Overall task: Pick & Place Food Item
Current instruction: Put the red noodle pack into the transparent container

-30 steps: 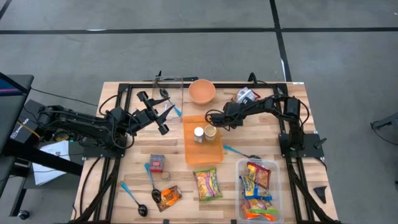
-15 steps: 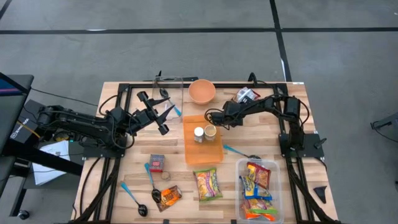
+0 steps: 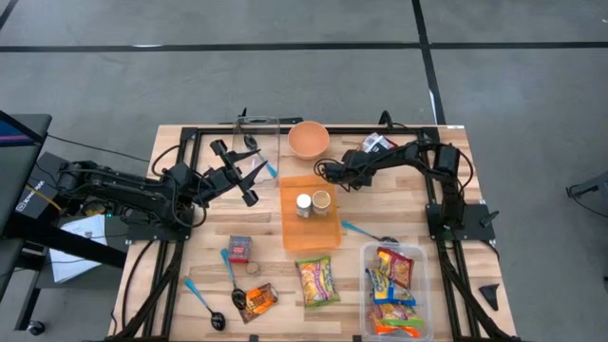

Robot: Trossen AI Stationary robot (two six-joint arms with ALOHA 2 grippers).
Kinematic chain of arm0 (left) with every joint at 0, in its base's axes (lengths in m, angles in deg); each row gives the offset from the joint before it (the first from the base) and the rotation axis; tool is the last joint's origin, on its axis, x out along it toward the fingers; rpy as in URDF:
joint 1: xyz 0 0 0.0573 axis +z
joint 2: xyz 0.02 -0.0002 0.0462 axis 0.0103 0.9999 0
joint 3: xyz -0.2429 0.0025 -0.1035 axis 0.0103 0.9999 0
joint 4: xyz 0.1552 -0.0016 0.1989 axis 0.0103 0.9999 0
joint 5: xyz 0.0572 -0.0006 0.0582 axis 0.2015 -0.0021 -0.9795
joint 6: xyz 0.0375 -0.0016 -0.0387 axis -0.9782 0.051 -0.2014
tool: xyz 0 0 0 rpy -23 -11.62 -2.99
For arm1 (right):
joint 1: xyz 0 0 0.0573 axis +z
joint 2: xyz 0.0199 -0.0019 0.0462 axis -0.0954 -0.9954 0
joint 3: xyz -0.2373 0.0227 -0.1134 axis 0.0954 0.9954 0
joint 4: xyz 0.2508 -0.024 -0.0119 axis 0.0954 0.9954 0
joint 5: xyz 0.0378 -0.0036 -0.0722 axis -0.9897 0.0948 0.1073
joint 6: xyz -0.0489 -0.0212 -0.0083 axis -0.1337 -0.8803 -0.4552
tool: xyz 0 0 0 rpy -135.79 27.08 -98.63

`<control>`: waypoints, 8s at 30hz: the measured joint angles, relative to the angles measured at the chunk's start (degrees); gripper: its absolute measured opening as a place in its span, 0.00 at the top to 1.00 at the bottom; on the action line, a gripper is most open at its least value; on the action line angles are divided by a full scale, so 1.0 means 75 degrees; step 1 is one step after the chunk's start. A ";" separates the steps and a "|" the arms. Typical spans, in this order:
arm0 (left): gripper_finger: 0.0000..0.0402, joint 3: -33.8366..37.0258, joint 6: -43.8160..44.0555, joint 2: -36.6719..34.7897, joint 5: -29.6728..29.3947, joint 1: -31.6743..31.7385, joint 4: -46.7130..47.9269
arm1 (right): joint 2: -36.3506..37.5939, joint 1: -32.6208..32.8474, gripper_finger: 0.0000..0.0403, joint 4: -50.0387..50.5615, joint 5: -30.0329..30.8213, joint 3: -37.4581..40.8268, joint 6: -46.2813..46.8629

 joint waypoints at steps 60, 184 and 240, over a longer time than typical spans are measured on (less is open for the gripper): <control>0.65 0.0000 0.0029 0.0000 0.0175 0.0000 0.0165 | 0.6408 0.7276 1.00 0.3275 0.0650 -0.0794 0.5524; 0.65 0.0000 -0.0114 -0.0003 0.2975 0.1480 -0.0648 | 0.2996 0.9921 1.00 0.1479 -0.5864 -0.2082 0.7447; 0.65 0.0000 -0.0115 -0.0003 0.2974 0.1478 -0.0625 | 0.3018 0.9298 0.82 0.1595 -0.6330 -0.0750 0.7667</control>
